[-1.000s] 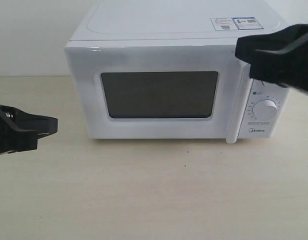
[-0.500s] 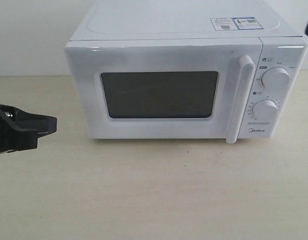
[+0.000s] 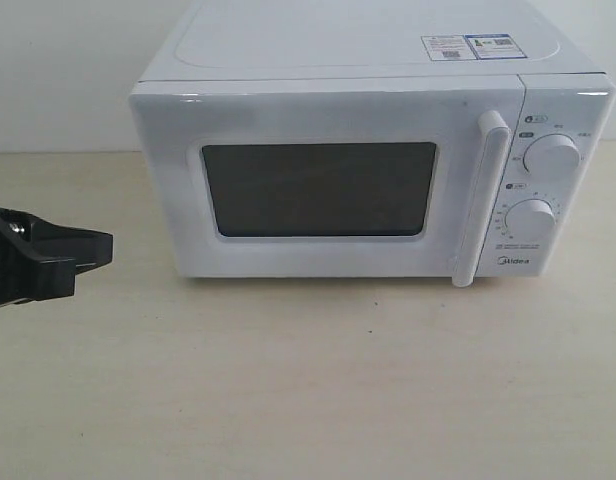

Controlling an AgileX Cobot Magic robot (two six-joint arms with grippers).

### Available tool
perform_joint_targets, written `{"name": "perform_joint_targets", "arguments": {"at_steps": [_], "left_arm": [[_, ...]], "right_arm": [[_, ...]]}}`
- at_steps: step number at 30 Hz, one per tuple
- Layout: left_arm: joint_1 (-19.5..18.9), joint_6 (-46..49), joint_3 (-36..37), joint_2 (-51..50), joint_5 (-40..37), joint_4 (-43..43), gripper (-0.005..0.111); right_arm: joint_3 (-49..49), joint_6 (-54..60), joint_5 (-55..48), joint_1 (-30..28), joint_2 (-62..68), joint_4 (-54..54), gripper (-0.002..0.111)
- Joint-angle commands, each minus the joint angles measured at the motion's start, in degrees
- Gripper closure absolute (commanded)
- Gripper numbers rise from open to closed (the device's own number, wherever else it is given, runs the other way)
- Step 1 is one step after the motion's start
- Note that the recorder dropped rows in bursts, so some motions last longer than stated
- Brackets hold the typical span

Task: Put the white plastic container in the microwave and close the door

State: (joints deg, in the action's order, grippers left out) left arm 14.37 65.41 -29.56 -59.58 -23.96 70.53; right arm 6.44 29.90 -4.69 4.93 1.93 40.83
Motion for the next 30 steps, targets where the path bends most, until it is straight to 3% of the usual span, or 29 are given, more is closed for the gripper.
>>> {"name": "perform_joint_targets", "arguments": {"at_steps": [1, 8, 15, 18, 30], "left_arm": [[0.2, -0.26, 0.27, 0.45, 0.35, 0.42, 0.102], [0.2, -0.26, 0.27, 0.45, 0.35, 0.42, 0.102], [0.2, -0.26, 0.27, 0.45, 0.35, 0.42, 0.102], [0.2, -0.26, 0.27, 0.45, 0.35, 0.42, 0.102], [0.2, -0.26, 0.27, 0.45, 0.59, 0.42, 0.102]], "right_arm": [[-0.45, -0.44, 1.82, -0.35, -1.93, 0.76, 0.109], [-0.57, -4.39, 0.91, -0.35, -1.93, -0.04, 0.109], [-0.57, -24.7, -7.66, -0.35, -1.93, -30.54, 0.109], [-1.47, -32.64, -7.69, -0.35, -1.93, -36.71, 0.109], [-6.44, -32.67, -10.62, -0.35, -1.93, -36.91, 0.109]]}}
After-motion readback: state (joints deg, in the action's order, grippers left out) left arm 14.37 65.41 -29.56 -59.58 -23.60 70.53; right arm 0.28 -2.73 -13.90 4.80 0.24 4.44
